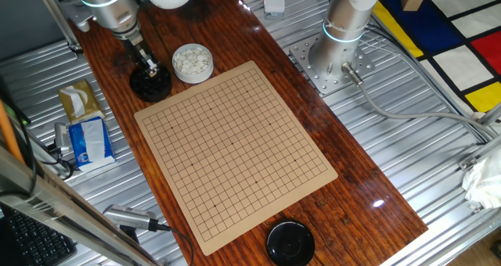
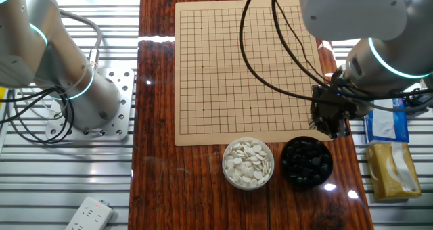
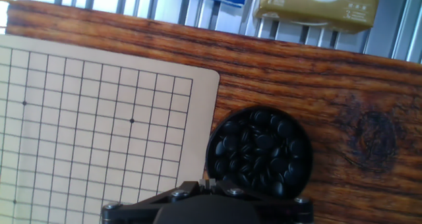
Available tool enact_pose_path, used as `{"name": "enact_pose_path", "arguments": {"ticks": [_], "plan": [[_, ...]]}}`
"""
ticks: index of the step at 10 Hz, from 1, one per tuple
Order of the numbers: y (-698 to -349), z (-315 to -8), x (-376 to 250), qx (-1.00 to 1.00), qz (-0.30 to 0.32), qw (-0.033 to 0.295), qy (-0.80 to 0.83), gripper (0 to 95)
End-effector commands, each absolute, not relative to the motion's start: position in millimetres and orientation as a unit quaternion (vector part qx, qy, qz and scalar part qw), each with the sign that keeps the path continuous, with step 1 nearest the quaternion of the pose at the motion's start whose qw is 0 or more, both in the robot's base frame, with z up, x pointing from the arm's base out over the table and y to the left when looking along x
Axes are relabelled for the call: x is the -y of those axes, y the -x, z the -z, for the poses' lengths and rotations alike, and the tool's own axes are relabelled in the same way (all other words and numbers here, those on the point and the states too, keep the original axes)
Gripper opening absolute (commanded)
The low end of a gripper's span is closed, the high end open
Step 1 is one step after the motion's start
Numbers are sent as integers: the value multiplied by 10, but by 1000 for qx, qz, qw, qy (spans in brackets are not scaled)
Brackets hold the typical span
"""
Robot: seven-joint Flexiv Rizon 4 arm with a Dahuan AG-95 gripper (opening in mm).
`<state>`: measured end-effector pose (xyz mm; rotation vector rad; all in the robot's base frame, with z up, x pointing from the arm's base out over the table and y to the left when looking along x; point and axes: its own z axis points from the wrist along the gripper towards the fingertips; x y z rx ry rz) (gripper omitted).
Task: Play the first move as black on the 3-4 point in the upper right corner of the Go board
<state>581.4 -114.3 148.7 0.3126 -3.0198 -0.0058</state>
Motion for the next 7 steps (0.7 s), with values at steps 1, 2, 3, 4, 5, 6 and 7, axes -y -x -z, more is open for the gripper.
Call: {"name": "enact_pose_path", "arguments": {"ticks": [1, 2, 3, 4, 5, 6, 7], "plan": [[-5793, -1491, 1144, 993, 2, 51, -104, 0], [-5793, -1491, 1144, 993, 3, 51, -104, 0], [-5793, -1491, 1144, 993, 3, 50, -106, 0], [-5793, -1491, 1144, 993, 4, 50, -108, 0], [-5793, -1491, 1144, 993, 5, 50, -109, 0], [-5793, -1491, 1144, 993, 5, 49, -110, 0], [-5793, -1491, 1144, 993, 6, 46, -111, 0]]}}
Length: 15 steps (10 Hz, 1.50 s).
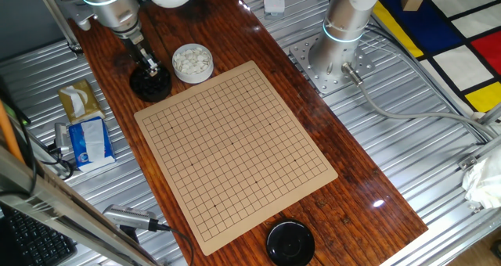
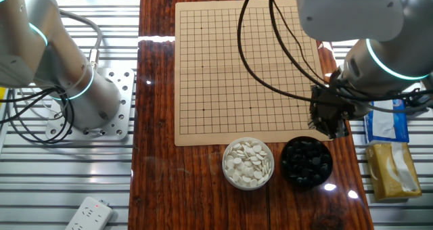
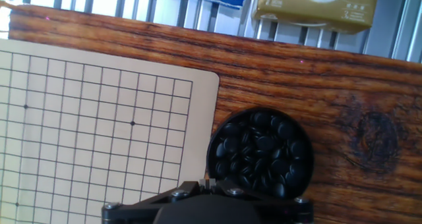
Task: Play the first move as black on the 3-4 point in the upper right corner of the Go board
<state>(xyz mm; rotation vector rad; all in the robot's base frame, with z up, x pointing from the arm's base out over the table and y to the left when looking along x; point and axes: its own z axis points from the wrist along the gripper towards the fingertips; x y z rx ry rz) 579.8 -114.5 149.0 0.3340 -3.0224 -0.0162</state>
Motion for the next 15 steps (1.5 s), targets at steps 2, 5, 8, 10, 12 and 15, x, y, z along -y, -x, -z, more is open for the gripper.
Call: {"name": "enact_pose_path", "arguments": {"ticks": [2, 5, 8, 10, 12, 15], "plan": [[-5768, -1442, 1257, 992, 7, 40, -118, 0], [-5793, -1391, 1456, 991, 8, 36, -131, 0], [-5839, -1332, 1562, 989, 10, 29, -143, 0], [-5860, -1239, 1648, 986, 18, 23, -161, 0], [-5873, -1185, 1660, 985, 23, 22, -169, 0], [-5930, -1108, 1668, 984, 22, 19, -176, 190]]}}
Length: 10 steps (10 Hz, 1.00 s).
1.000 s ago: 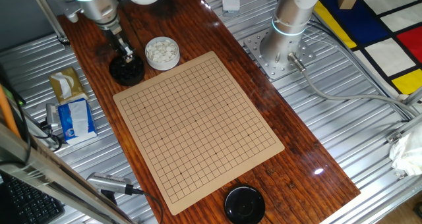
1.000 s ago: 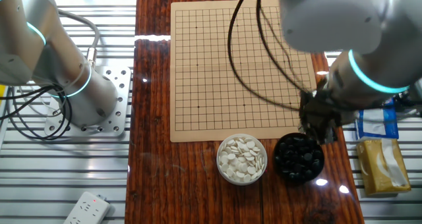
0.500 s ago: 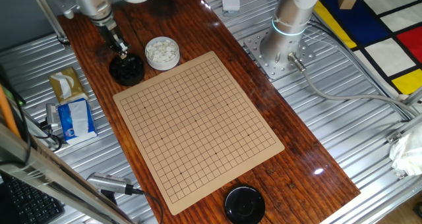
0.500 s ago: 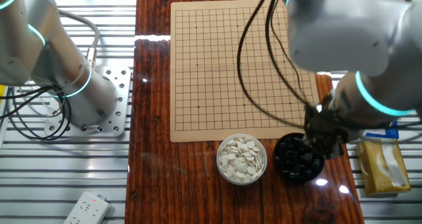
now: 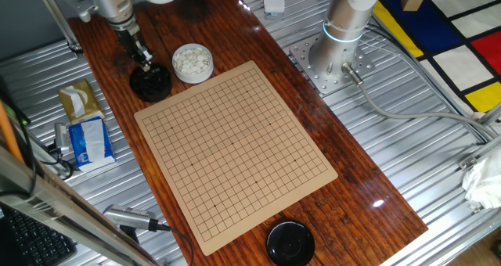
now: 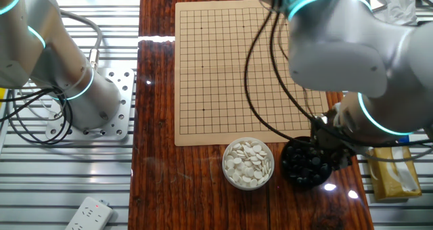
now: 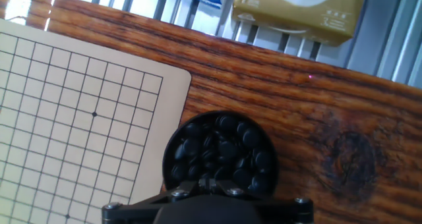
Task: Play the first move as black on the 3-4 point in the upper right corner of the Go board
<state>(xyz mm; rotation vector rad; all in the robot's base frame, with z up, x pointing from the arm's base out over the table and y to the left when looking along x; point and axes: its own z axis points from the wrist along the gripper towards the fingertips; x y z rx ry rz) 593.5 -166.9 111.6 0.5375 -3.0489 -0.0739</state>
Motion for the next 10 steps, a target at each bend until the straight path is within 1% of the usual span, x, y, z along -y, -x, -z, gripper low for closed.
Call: {"name": "enact_pose_path", "arguments": {"ticks": [1, 10], "plan": [[-5941, -1082, 1669, 983, 22, 18, -179, 190], [-5909, -907, 1655, 982, 22, 11, -189, 190]]}}
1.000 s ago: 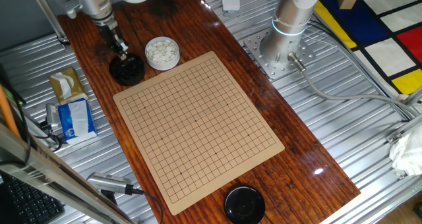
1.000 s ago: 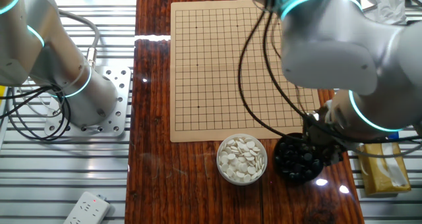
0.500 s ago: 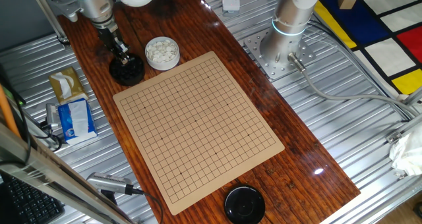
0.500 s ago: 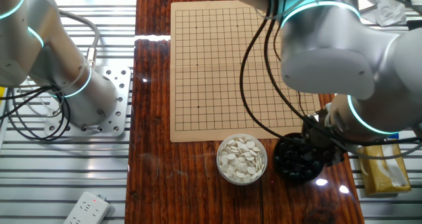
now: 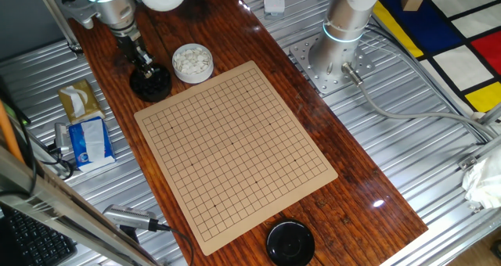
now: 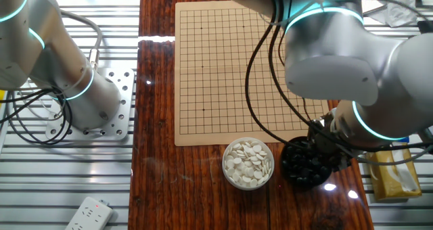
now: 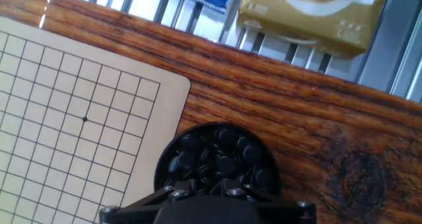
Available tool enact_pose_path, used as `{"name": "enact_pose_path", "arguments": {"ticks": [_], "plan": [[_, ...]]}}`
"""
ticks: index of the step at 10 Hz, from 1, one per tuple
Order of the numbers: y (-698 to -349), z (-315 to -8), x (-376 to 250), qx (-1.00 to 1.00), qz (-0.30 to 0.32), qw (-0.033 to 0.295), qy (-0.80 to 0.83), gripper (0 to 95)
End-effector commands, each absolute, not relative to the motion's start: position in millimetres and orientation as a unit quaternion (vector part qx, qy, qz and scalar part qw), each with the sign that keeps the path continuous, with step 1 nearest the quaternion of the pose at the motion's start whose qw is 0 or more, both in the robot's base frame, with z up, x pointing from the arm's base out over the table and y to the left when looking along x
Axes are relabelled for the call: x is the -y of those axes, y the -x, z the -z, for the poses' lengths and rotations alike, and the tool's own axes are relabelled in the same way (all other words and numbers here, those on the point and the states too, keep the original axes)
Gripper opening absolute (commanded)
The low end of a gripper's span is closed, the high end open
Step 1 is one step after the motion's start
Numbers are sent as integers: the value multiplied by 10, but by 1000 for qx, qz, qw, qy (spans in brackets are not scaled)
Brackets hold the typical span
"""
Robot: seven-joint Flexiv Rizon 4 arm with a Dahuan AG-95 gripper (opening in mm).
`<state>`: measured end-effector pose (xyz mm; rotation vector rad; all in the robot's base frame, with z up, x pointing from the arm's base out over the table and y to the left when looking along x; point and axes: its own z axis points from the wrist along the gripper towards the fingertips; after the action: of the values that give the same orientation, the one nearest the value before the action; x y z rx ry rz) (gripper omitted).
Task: Play the first move as black on the 3-4 point in the upper right corner of the Go board
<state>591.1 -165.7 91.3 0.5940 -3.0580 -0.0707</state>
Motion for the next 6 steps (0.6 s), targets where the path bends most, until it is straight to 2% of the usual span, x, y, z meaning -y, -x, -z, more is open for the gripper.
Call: {"name": "enact_pose_path", "arguments": {"ticks": [1, 6], "plan": [[-5905, -877, 1651, 982, 24, 9, -189, 190], [-5894, -771, 1631, 980, 24, 7, -196, 190]]}}
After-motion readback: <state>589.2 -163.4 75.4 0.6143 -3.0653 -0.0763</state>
